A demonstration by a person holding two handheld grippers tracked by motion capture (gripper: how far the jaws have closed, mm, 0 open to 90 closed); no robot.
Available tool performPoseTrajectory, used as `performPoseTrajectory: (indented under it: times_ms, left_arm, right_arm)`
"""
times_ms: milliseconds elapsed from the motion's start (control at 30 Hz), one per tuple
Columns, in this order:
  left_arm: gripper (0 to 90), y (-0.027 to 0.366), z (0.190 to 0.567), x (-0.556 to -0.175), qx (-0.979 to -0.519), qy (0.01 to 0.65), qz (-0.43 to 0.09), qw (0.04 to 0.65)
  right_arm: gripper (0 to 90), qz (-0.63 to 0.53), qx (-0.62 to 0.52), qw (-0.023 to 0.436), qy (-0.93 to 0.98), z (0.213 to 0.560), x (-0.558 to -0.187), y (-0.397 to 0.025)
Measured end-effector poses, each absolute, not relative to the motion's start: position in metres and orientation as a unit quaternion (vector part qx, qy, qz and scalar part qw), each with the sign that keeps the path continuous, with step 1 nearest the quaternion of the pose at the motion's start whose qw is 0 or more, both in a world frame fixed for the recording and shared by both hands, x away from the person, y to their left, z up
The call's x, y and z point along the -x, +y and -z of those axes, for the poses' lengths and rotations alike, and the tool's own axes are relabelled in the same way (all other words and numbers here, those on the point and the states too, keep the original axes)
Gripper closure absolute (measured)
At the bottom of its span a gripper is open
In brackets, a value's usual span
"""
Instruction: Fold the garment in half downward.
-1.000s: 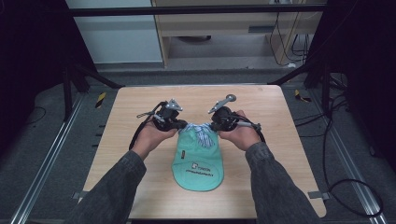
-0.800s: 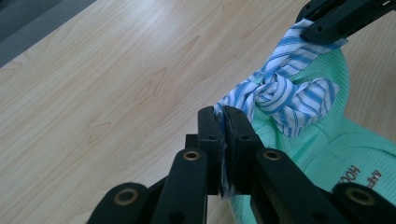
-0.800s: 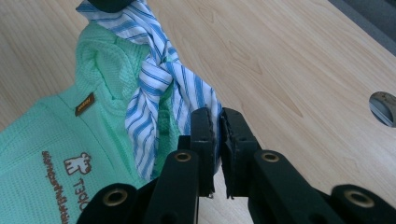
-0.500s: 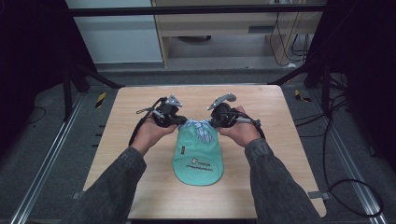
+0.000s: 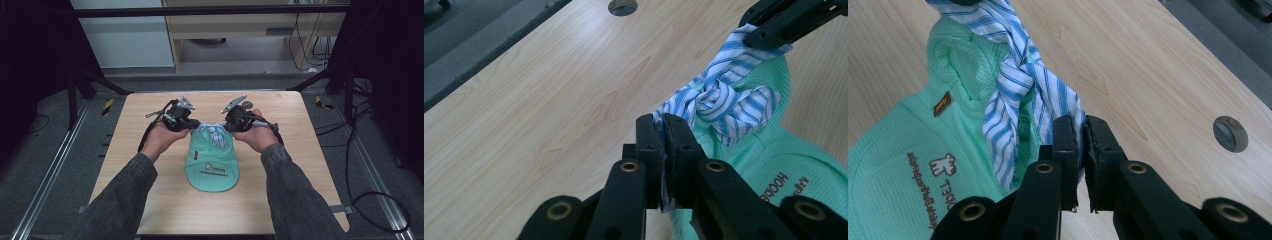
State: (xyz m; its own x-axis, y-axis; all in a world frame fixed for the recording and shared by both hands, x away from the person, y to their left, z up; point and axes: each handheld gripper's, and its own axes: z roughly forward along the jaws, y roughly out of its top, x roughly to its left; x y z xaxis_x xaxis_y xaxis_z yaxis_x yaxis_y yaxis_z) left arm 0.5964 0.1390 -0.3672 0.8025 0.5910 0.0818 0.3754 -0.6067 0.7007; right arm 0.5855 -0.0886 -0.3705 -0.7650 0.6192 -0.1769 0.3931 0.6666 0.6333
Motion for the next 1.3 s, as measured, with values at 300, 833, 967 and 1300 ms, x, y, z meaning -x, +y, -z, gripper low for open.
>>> performPoseTrajectory:
  times_ms: [300,833,967,1300]
  left_arm:
    - [86.2,0.133,0.363,-0.608,-0.880,0.274,-0.161,0.353]
    - [86.1,0.123,0.357,-0.610,-0.885,0.257,-0.181,0.344]
    - [86.1,0.122,0.357,-0.610,-0.886,0.253,-0.183,0.342]
    - [85.9,0.122,0.370,-0.593,-0.886,0.250,-0.188,0.343]
  right_arm:
    - [84.3,-0.298,-0.296,0.203,0.884,0.367,-0.596,-0.092]
    - [84.3,-0.298,-0.300,0.219,0.879,0.364,-0.597,-0.097]
    - [84.3,-0.298,-0.299,0.221,0.879,0.366,-0.598,-0.097]
    - [84.3,-0.289,-0.287,0.220,0.887,0.379,-0.586,-0.096]
